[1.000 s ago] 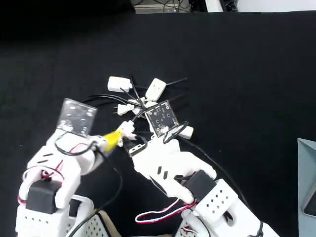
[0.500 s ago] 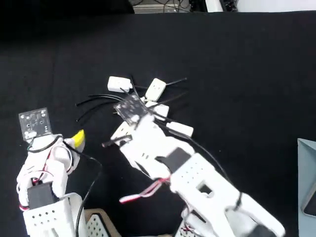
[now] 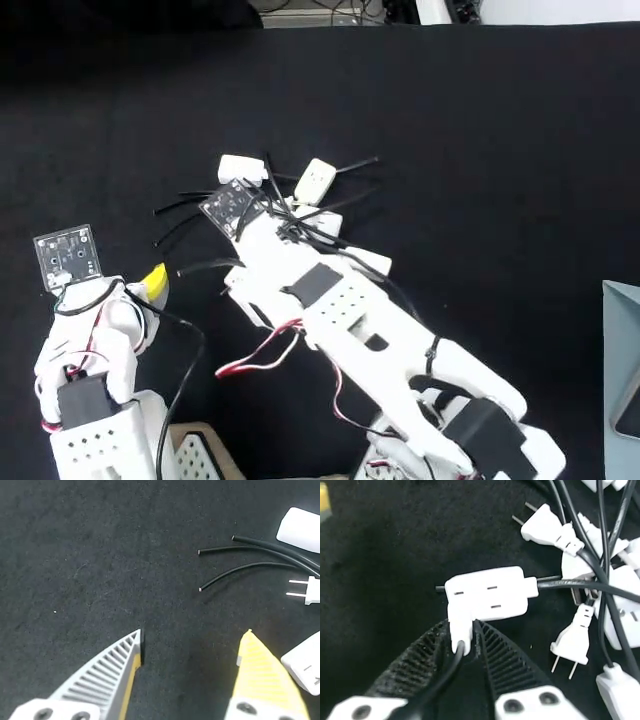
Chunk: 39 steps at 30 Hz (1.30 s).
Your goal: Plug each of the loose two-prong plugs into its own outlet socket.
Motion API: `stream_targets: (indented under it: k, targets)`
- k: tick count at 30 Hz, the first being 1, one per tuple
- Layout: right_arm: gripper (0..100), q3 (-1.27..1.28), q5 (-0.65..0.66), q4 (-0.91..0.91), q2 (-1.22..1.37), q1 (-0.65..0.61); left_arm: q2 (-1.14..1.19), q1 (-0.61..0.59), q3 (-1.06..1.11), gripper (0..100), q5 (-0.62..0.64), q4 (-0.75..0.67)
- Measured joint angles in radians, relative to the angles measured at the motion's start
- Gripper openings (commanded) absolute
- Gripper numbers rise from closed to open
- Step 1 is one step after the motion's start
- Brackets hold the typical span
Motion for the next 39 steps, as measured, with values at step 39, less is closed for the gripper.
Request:
stream_targets:
  k: [39]
  targets:
    - [1.1,-0.081,0.172,-0.109,0.275,0.003,0.0,0.0,0.0,31,0.0,0.0]
